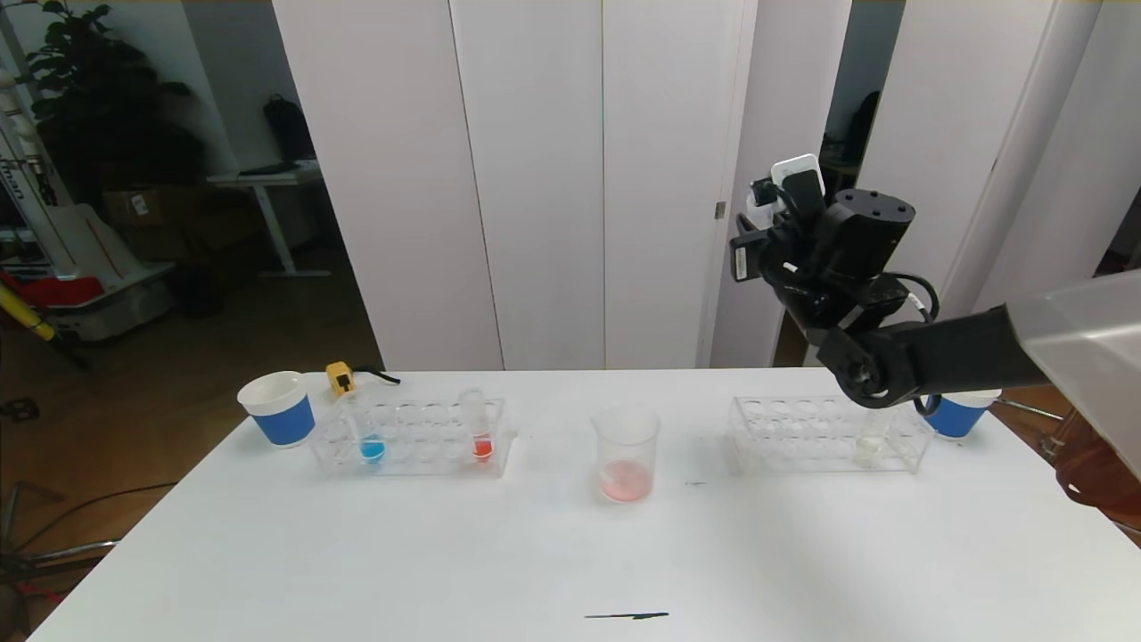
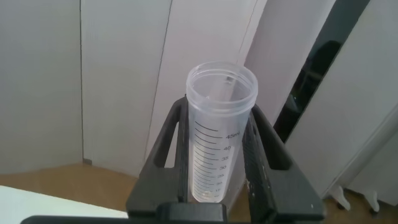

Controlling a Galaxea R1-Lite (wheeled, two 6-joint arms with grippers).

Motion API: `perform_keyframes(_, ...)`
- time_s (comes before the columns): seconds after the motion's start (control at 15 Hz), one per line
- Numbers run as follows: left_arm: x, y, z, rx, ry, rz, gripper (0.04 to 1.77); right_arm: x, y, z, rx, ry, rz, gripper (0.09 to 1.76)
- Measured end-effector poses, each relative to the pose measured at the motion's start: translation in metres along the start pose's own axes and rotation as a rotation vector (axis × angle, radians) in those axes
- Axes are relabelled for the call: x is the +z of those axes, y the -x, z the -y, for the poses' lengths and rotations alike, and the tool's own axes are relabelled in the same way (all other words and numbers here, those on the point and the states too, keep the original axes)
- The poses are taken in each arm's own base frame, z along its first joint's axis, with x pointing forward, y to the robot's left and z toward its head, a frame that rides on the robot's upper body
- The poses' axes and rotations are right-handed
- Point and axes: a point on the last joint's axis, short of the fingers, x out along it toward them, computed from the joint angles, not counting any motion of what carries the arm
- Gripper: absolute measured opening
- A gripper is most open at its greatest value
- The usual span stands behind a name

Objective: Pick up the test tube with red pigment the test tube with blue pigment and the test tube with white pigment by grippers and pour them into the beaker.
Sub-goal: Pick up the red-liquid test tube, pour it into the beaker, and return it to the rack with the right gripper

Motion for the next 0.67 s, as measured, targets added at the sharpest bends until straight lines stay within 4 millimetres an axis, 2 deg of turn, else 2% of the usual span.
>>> perform_keyframes(0.33, 0.000, 0.000, 0.000, 0.000, 0.000, 0.000, 1.75, -0.013, 0.010, 0.001, -0.055, -0.102, -0.081, 0.58)
perform_keyframes(0.53, 0.000, 0.000, 0.000, 0.000, 0.000, 0.000, 1.75, -0.009, 0.011, 0.010, -0.075, -0.097, -0.074, 0.58)
perform_keyframes(0.67, 0.000, 0.000, 0.000, 0.000, 0.000, 0.000, 1.75, -0.002, 0.011, 0.024, -0.101, -0.094, -0.063, 0.58)
